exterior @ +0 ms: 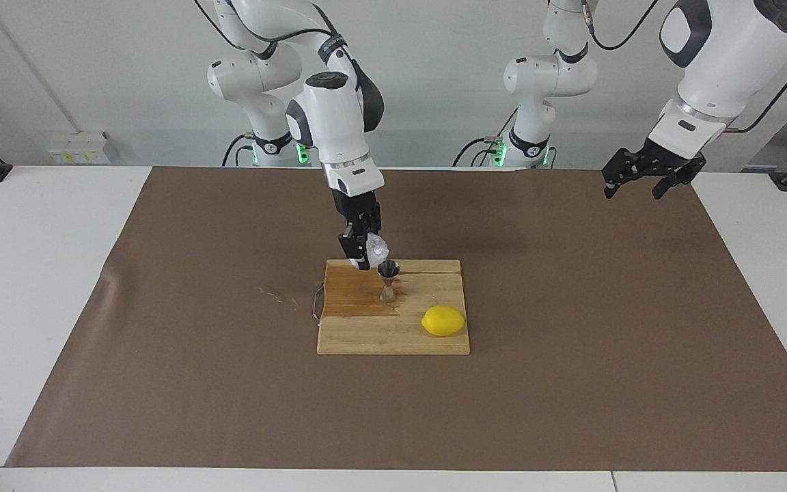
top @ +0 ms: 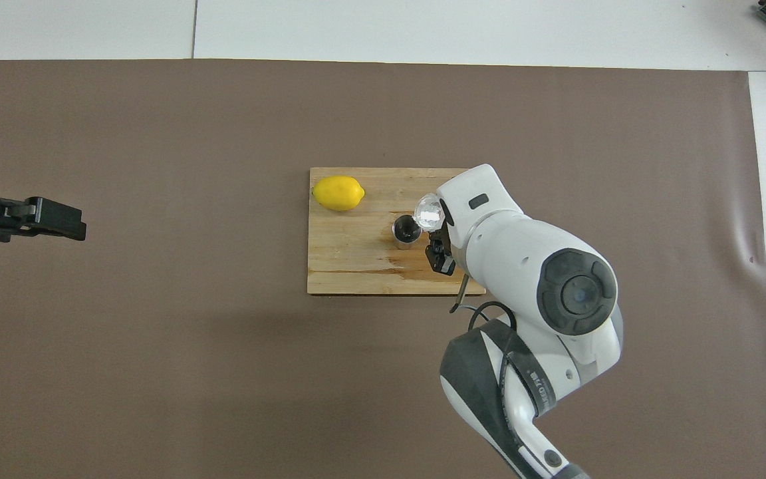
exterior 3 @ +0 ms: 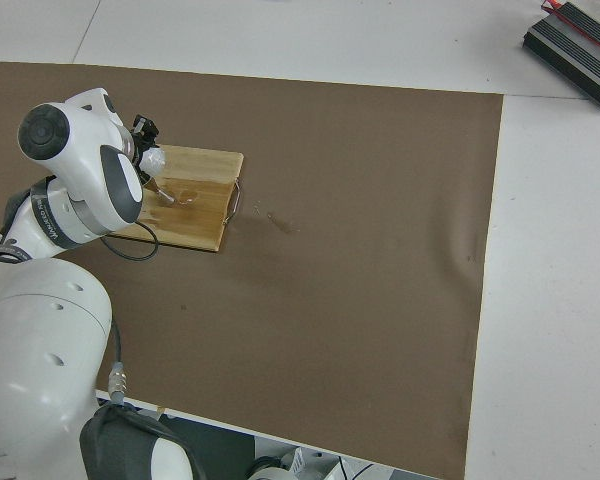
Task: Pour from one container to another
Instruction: 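Carry the white cup back off the board with the right gripper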
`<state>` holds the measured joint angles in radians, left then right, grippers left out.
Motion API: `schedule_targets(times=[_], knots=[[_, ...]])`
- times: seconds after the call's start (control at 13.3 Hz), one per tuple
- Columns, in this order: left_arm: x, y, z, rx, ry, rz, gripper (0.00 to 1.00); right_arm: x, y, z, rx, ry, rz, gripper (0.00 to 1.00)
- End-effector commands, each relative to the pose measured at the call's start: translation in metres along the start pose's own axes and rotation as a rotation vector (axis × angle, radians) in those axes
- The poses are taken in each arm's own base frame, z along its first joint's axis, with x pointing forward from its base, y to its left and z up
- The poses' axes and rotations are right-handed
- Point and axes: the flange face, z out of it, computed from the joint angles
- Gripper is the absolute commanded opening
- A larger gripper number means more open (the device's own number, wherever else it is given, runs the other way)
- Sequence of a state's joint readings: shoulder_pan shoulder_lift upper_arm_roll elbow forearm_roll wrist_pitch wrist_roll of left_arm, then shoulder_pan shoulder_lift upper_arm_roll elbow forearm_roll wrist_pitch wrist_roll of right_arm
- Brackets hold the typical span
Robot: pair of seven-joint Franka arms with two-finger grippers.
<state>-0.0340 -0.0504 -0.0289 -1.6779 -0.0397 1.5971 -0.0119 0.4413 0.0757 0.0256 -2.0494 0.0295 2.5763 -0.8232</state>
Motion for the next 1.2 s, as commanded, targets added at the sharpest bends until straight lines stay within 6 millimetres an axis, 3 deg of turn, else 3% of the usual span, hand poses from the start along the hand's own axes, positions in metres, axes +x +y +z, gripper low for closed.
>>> schedule_targets(times=[0.0,0.6,1.13], knots=[[-0.009,-0.002,-0.002,0.006,0.008,-0.013,1.0,-0.023,0.019,-0.007,0.044,0.069,-0.013,0.05],[-0.009,-0.002,-0.002,0.006,0.008,-0.013,1.0,-0.131,0.078,-0.004,0.158,0.294,0.049,0.05],[-0.009,-0.002,-0.002,0.006,0.008,-0.013,1.0,-0.222,0.094,0.013,0.246,0.417,0.099,0.05]])
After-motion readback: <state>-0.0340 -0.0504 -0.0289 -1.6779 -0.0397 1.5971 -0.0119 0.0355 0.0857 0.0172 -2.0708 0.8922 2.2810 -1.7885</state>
